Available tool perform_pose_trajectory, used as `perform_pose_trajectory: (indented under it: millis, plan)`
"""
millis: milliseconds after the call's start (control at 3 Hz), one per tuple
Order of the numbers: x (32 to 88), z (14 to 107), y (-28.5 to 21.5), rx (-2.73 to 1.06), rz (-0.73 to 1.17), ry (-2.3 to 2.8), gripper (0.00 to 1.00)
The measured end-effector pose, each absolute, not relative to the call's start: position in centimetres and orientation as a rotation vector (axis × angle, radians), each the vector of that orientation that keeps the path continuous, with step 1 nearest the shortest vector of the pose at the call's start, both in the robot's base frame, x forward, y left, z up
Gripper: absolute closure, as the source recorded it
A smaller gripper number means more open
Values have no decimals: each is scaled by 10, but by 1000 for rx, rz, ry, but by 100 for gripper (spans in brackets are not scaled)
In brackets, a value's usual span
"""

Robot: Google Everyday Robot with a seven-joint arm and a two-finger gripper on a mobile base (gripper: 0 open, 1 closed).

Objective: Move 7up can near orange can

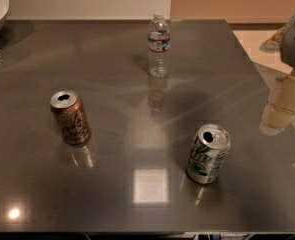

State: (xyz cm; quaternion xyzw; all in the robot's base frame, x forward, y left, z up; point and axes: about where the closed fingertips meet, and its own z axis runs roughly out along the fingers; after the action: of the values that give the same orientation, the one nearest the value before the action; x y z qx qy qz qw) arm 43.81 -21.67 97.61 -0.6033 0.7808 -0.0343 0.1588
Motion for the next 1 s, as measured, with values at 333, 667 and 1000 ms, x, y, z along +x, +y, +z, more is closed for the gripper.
perform_pose_trajectory:
  millis: [333,667,1000]
  plan:
    - [438,976,-217,-1725,-98,2232,0]
    - [433,970,-210,-1756,-39,2183,0]
    - [421,953,-196,-1814,93,2093,0]
